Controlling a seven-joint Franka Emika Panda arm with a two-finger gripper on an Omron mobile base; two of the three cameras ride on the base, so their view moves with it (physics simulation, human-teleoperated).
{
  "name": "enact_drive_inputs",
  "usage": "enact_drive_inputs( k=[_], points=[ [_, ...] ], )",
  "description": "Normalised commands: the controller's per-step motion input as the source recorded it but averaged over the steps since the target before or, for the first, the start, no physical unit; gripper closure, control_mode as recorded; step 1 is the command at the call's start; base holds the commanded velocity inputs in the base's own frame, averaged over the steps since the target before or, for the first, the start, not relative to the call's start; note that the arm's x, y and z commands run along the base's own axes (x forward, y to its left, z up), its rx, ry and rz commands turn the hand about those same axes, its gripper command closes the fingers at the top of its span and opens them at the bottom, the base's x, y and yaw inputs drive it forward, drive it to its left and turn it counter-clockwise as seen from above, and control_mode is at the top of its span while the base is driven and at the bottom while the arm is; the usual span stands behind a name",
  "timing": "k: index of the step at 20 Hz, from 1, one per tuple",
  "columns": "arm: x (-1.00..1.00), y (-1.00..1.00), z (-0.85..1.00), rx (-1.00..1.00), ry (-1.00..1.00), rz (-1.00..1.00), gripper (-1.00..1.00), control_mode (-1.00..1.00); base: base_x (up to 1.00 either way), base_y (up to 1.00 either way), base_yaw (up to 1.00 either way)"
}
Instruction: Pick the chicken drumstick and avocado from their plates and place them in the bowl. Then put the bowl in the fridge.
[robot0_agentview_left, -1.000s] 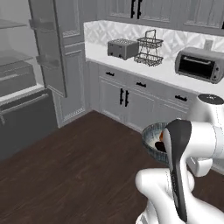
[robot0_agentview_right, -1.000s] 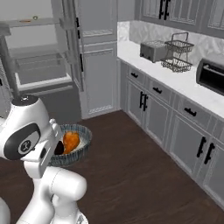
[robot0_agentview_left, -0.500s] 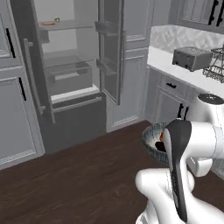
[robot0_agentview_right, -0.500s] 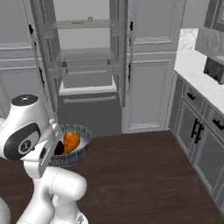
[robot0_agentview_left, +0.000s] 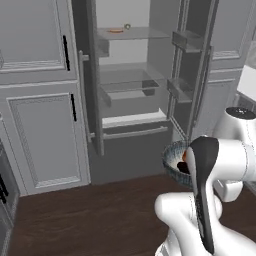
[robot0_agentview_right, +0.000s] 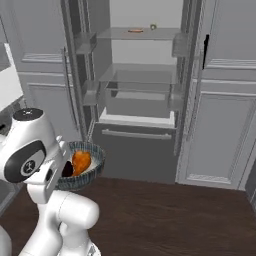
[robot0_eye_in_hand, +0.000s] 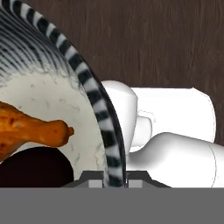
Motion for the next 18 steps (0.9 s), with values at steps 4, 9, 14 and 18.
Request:
enact_drive_inputs(
  k=[4,9,14,18],
  points=[
    [0.00,0.00,0.00,0.00,0.00,0.00,1.00,1.00,1.00,-0.50,0.18],
    [0.00,0.00,0.00,0.00,0.00,0.00,1.00,1.00,0.95,-0.39,0.01],
    [0.00,0.00,0.00,0.00,0.00,0.00,1.00,1.00,1.00,0.02,0.00],
    [0.00,0.00,0.00,0.00,0.00,0.00,1.00,1.00,0.94,-0.01,0.00]
  ],
)
